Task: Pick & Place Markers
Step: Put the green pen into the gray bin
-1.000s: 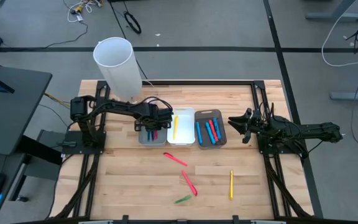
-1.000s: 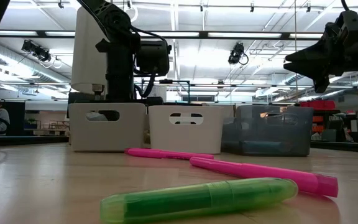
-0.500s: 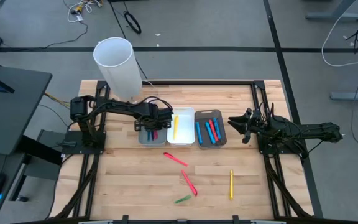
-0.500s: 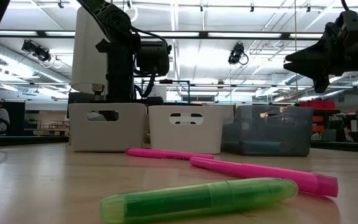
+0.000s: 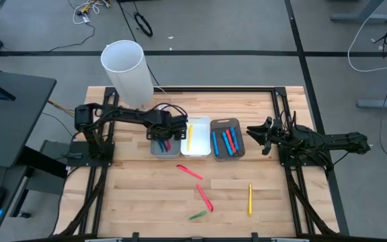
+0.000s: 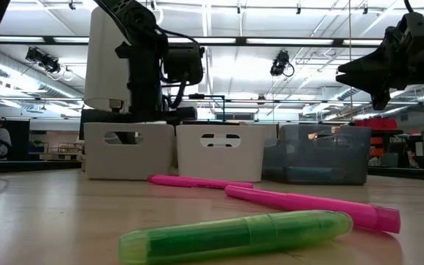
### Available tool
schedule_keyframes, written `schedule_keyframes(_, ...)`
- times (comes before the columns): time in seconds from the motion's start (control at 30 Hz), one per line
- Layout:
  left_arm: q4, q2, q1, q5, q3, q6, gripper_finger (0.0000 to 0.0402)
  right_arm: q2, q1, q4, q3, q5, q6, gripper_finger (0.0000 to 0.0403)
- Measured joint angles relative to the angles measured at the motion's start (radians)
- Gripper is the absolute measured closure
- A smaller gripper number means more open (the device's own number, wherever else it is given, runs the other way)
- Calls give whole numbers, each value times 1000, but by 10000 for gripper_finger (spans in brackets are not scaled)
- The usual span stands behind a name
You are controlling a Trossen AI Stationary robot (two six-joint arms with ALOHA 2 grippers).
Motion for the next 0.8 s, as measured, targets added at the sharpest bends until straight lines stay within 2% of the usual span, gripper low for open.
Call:
schedule_keyframes(0.2,-37,-31,0,19,42,157,118,0,0,0,0,0,0,292)
schedule_keyframes(0.37,-53,-84,-5,79,87,396,121,0,0,0,0,0,0,292)
schedule_keyframes(0.6,-79,-232,-38,186,99,735,122,0,0,0,0,0,0,292)
schedule_keyframes(0.8,-173,-355,-133,202,96,967,122,0,0,0,0,0,0,292)
